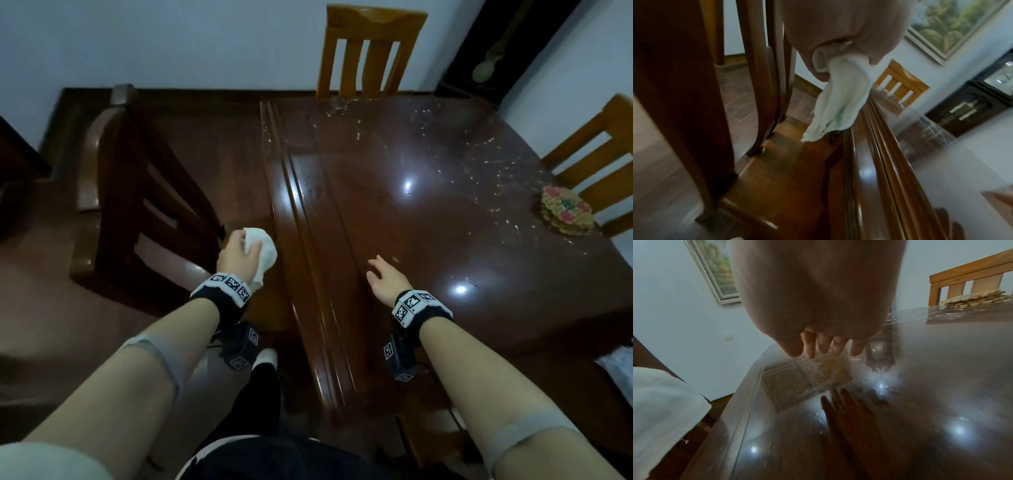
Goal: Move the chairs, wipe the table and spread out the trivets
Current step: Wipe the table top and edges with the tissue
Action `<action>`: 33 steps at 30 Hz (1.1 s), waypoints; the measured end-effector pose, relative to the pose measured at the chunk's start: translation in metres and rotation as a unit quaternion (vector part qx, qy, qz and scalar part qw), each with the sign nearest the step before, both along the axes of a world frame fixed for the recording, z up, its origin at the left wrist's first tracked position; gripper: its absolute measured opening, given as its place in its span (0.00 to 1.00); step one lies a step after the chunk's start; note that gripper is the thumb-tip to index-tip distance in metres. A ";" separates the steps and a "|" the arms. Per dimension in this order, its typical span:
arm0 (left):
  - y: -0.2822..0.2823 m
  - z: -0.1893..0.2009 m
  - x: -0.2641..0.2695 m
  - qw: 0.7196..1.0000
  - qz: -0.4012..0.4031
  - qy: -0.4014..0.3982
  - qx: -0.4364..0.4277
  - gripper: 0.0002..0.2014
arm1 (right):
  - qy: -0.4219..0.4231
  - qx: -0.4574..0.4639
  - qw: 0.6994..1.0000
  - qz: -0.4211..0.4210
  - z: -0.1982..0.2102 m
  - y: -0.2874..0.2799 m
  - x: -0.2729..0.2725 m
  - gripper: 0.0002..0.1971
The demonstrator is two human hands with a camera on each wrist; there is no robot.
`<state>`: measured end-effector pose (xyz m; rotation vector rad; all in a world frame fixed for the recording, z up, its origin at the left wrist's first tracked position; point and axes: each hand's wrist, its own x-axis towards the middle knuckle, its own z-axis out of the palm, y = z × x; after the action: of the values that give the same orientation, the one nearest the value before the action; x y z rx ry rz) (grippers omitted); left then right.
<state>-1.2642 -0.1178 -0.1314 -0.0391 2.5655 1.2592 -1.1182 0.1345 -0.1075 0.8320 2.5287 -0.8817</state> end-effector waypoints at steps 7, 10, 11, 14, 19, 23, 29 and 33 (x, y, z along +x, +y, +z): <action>0.041 -0.007 -0.115 0.997 0.053 -0.040 0.036 0.28 | -0.022 0.019 1.000 0.003 -0.001 0.033 -0.102 0.24; 0.061 -0.006 -0.157 0.997 0.047 -0.052 0.043 0.31 | -0.022 0.025 0.999 -0.003 -0.005 0.045 -0.137 0.25; 0.067 -0.006 -0.171 0.996 0.050 -0.050 0.048 0.31 | -0.021 0.027 0.999 -0.004 -0.007 0.049 -0.149 0.25; 0.082 -0.010 -0.209 0.993 0.079 -0.034 0.075 0.31 | -0.024 0.032 0.999 -0.003 -0.012 0.061 -0.184 0.28; 0.101 -0.018 -0.260 0.989 0.124 -0.020 0.078 0.32 | -0.101 0.082 0.991 -0.018 -0.024 0.079 -0.228 0.38; 0.112 -0.031 -0.287 0.987 0.139 -0.017 0.085 0.36 | -0.146 0.085 0.985 -0.035 -0.039 0.086 -0.243 0.43; 0.138 -0.040 -0.307 0.999 0.029 -0.014 0.042 0.30 | -0.145 0.074 0.985 -0.052 -0.050 0.086 -0.240 0.43; 0.153 -0.050 -0.316 0.998 -0.061 0.004 -0.002 0.28 | -0.137 0.078 0.986 -0.054 -0.049 0.088 -0.241 0.43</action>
<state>-1.5798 0.0351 -0.1818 0.1191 2.5349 1.2111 -1.3593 0.2225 -0.1567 1.0683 2.3496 -0.5607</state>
